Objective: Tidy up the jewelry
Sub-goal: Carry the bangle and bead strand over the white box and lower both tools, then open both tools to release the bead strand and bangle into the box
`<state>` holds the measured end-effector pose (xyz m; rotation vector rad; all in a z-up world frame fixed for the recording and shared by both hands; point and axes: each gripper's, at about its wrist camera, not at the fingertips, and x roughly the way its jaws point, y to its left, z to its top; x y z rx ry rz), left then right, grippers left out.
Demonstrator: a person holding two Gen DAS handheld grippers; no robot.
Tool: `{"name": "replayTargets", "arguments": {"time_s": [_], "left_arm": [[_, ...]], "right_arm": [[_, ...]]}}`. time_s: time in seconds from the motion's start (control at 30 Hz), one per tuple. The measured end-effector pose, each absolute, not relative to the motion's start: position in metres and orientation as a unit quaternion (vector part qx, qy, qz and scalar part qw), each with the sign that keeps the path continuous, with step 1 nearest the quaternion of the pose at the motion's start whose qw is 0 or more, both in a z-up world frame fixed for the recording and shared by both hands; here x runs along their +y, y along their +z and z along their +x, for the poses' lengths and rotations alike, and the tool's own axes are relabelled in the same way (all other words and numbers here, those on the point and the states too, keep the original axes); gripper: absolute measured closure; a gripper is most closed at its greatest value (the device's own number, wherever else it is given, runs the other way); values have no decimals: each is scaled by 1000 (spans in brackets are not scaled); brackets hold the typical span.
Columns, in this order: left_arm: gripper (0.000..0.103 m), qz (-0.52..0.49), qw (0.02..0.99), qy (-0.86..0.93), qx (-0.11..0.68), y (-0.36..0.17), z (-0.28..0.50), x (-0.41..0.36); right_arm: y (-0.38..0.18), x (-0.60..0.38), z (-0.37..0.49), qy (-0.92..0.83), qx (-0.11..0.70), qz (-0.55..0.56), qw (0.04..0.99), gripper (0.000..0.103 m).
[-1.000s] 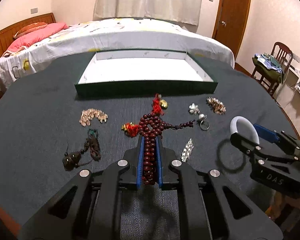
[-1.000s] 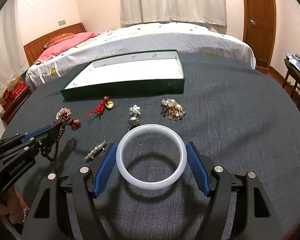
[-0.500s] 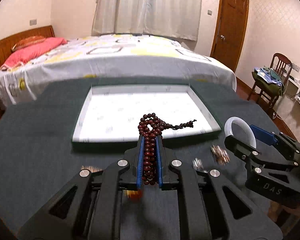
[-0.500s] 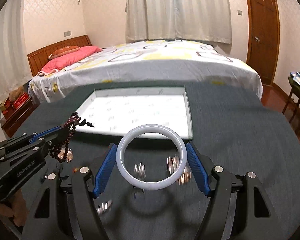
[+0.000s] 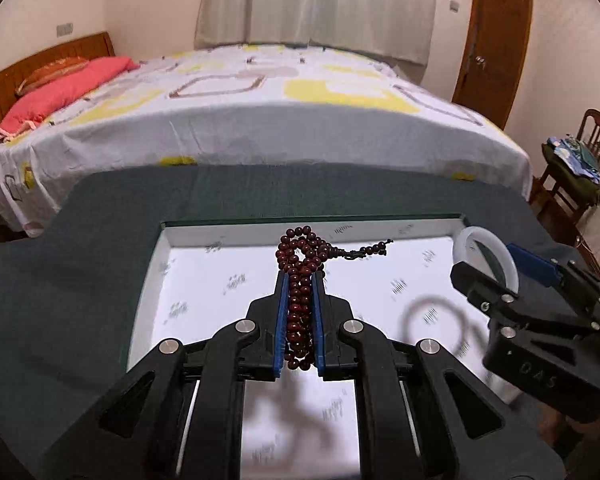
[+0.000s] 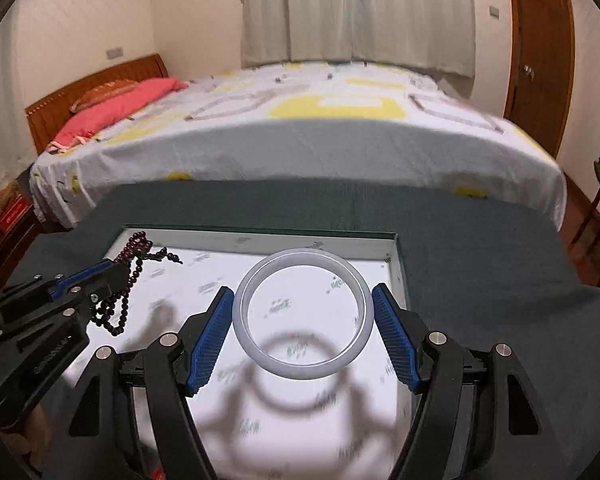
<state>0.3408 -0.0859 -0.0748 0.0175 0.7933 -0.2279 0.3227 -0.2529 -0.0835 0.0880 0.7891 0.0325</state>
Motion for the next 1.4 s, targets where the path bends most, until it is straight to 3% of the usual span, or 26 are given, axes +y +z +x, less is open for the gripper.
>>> {"name": "replayTargets", "arguments": {"time_s": [0.43, 0.63, 0.67, 0.73, 0.83, 1.13, 1.4], "left_arm": [[92, 45, 870, -105, 479, -120, 405, -101], [90, 57, 869, -101, 482, -125, 412, -106], [87, 59, 869, -99, 481, -126, 411, -107], [59, 58, 868, -97, 483, -127, 411, -106], [54, 47, 866, -100, 487, -129, 410, -104], [28, 50, 900, -96, 422, -103, 387, -97], [26, 41, 932, -93, 349, -61, 325, -83]], "right_arm": [[-118, -259, 366, 8, 464, 40, 885, 35], [-125, -259, 380, 1, 484, 29, 874, 34], [-128, -260, 381, 2, 492, 31, 870, 34], [-128, -260, 383, 2, 494, 27, 869, 34], [-124, -260, 380, 0, 485, 26, 874, 27], [-86, -268, 345, -22, 400, 30, 916, 26], [-51, -270, 267, -28, 330, 25, 943, 26]]}}
